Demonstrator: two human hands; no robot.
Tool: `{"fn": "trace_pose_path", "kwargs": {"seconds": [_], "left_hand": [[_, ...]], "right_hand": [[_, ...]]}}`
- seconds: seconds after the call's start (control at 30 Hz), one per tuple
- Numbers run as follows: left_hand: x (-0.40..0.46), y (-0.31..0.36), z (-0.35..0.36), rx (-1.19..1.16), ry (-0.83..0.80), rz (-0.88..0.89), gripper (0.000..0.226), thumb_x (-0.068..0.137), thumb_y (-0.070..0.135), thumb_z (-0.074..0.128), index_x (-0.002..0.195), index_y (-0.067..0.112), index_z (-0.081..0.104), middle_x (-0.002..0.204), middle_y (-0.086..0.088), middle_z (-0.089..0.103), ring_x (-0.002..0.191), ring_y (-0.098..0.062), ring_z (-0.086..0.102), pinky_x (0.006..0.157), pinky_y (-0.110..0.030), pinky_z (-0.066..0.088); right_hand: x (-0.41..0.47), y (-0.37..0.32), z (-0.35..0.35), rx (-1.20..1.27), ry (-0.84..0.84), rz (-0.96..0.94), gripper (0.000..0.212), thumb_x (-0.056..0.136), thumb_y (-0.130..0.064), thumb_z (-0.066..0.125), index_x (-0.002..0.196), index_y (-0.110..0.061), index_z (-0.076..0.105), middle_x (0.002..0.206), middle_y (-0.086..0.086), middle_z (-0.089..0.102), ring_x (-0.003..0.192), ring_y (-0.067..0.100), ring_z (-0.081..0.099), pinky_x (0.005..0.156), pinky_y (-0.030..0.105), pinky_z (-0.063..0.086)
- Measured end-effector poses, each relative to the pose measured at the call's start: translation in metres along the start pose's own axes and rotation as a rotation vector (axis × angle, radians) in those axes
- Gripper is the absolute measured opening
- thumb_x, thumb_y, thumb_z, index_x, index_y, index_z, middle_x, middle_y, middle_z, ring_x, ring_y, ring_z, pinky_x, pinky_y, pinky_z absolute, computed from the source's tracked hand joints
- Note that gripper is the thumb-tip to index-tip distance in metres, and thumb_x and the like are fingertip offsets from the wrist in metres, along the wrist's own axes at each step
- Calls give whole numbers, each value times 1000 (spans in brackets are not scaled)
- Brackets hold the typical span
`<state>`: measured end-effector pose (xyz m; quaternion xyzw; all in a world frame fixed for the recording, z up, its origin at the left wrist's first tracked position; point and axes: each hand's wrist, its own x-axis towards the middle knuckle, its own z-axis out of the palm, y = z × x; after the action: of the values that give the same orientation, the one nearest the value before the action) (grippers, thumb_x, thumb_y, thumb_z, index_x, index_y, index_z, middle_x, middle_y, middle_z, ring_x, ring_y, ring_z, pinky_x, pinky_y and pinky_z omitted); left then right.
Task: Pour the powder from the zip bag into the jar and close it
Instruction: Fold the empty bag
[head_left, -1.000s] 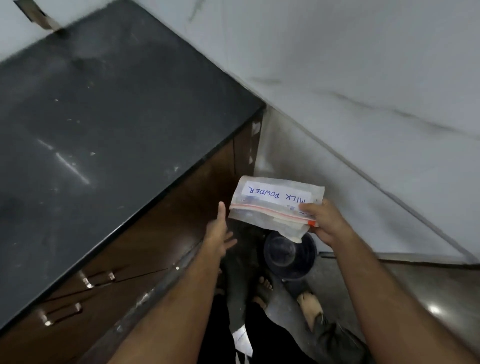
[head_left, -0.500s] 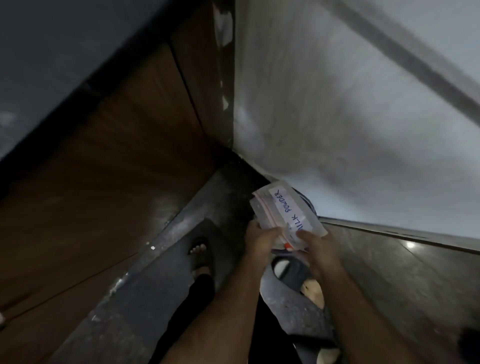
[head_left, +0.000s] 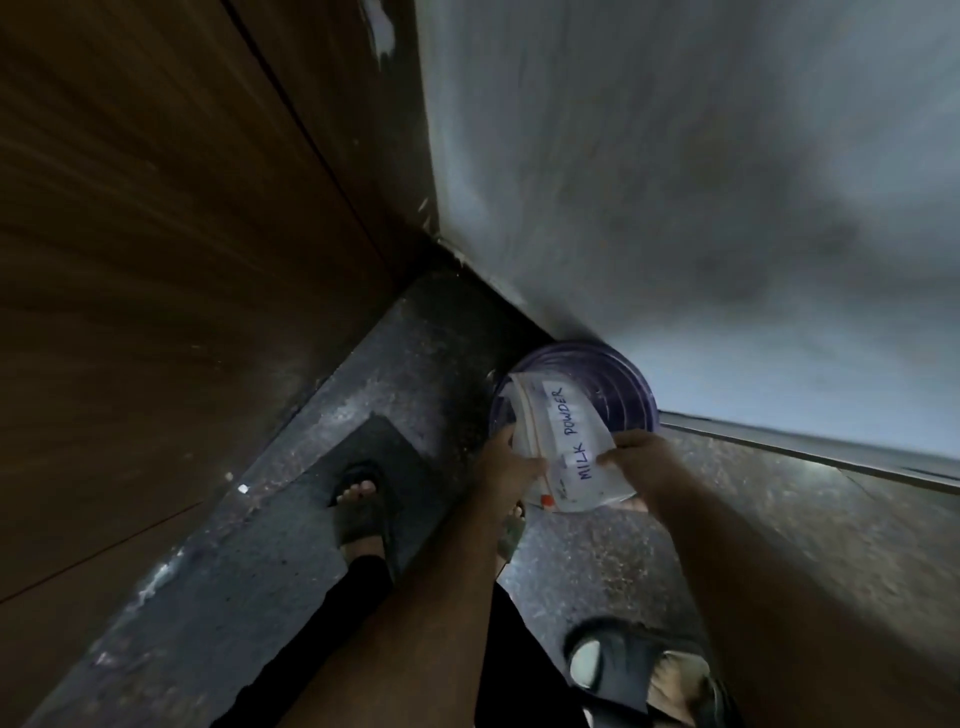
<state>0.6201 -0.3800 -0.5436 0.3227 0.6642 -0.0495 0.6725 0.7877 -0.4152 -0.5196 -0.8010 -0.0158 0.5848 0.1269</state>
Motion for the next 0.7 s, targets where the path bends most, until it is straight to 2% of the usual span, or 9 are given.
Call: {"fn": "trace_pose_path", "kwargs": {"seconds": [0.07, 0.13, 0.23, 0.33, 0.47, 0.63, 0.7], "left_hand": [[16, -7, 4, 19, 1, 3, 74, 82, 17, 79, 148, 15, 45, 142, -10, 57, 126, -28, 56, 98, -39, 52], [31, -15, 10, 35, -16, 4, 76, 80, 22, 81, 147, 14, 46, 141, -10, 58, 124, -27, 58, 97, -39, 53], [47, -27, 24, 19, -52, 12, 69, 80, 22, 82, 141, 12, 52, 134, -10, 63, 117, -25, 62, 92, -36, 55], [56, -33, 39, 47, -108, 35, 59, 81, 22, 81, 134, 10, 57, 128, -9, 66, 116, -28, 64, 99, -44, 54], [69, -34, 48, 85, -91, 44, 49, 83, 12, 78, 128, 5, 59, 127, -15, 67, 115, -30, 65, 100, -44, 54], [75, -28, 49, 159, -27, 77, 54, 84, 11, 77, 134, 4, 58, 131, -16, 65, 119, -31, 62, 100, -44, 53], [74, -24, 45, 165, 7, 119, 53, 85, 12, 75, 134, 5, 58, 131, -16, 65, 120, -32, 62, 100, -45, 52]], "right_hand": [[17, 2, 6, -23, 18, 5, 23, 83, 8, 64, 94, -11, 69, 100, 15, 67, 92, 37, 64, 60, 41, 59], [31, 6, 7, -62, 42, 25, 30, 84, 8, 63, 110, -5, 69, 109, 18, 65, 104, 41, 61, 71, 45, 58], [45, 11, 5, -103, 77, 59, 31, 87, 6, 62, 117, -1, 66, 116, 21, 62, 110, 42, 60, 70, 42, 57], [55, 14, 1, -116, 117, 93, 30, 89, 4, 60, 119, 0, 61, 118, 22, 61, 111, 41, 60, 62, 36, 54], [69, 20, 1, -125, 195, 89, 31, 87, 4, 61, 118, 0, 57, 114, 21, 63, 106, 37, 62, 82, 44, 57], [76, 25, 1, -175, 252, 34, 29, 87, 2, 63, 116, 0, 61, 107, 17, 65, 99, 31, 62, 75, 37, 52], [78, 24, 2, -251, 263, -25, 27, 87, 0, 63, 114, 0, 64, 107, 17, 66, 98, 30, 62, 79, 38, 54]]}}
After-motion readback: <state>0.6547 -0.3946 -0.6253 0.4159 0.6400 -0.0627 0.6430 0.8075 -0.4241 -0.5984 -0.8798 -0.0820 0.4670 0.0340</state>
